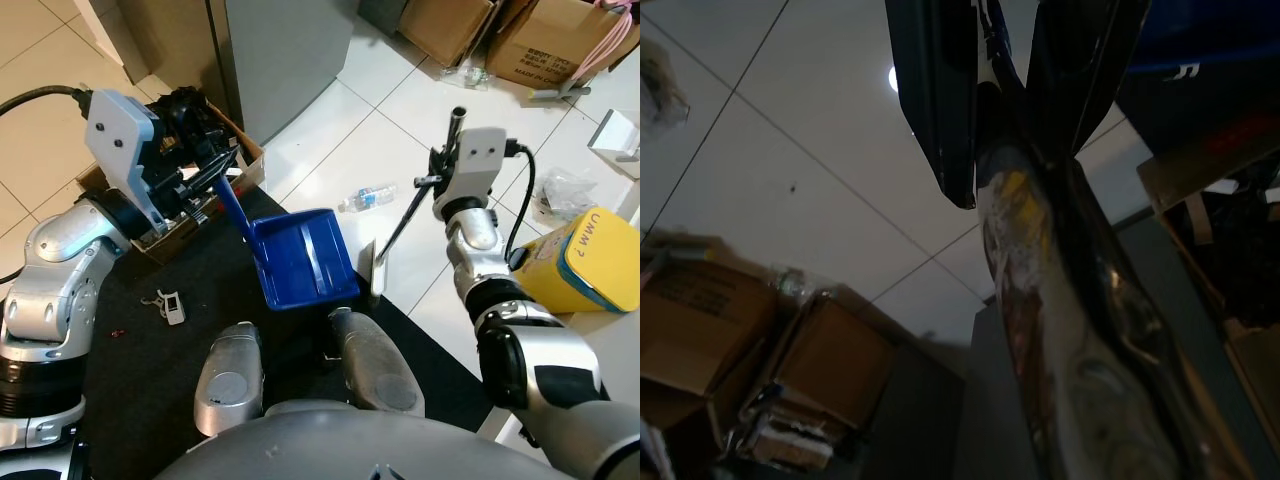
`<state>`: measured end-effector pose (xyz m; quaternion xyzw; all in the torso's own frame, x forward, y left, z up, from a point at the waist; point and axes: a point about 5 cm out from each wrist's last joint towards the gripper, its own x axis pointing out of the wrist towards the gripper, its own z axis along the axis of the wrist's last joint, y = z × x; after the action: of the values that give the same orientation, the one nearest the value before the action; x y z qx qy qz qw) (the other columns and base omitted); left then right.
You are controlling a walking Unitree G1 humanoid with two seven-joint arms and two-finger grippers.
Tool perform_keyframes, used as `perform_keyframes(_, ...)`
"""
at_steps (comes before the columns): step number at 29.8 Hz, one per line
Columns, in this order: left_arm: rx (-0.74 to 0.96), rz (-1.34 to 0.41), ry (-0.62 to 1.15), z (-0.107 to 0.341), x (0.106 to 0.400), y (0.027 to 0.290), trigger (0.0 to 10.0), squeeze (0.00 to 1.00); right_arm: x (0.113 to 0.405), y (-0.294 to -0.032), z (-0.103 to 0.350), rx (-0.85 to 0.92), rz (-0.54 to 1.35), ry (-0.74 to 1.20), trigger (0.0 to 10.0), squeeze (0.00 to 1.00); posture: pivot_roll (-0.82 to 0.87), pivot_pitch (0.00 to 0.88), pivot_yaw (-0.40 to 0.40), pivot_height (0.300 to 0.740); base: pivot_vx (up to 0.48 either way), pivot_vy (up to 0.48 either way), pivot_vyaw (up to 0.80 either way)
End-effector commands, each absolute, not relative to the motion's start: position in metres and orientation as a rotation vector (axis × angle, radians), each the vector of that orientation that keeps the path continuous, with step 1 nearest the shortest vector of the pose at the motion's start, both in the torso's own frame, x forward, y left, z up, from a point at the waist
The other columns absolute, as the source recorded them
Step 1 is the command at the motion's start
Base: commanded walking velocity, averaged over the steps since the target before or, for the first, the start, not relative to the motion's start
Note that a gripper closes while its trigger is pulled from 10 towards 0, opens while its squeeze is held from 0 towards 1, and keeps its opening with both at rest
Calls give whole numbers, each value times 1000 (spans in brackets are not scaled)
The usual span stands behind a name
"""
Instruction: Sweep floor
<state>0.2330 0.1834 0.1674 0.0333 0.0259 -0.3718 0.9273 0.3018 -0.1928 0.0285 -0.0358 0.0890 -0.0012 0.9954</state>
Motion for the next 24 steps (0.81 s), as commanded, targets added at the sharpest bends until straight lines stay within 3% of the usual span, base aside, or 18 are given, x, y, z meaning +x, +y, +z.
perform_keyframes(1,48,-805,23,176,229,178,10000,0,302,-198,32,-91,-25,148,10000,0,219,59,-59,740,0,0,0)
perform_keyframes(7,105,-827,116,160,221,180,10000,0,304,-207,36,-104,-80,130,10000,0,221,60,-59,740,0,0,0)
perform_keyframes(11,150,-749,193,129,218,189,10000,0,310,-218,48,-111,-113,90,10000,0,219,60,-62,740,0,0,0)
perform_keyframes(19,238,-691,226,114,222,193,10000,0,309,-227,50,-140,-100,90,10000,0,224,59,-74,740,0,0,0)
perform_keyframes(24,383,-711,227,110,226,193,10000,0,308,-231,52,-167,-97,85,10000,0,223,57,-76,740,0,0,0)
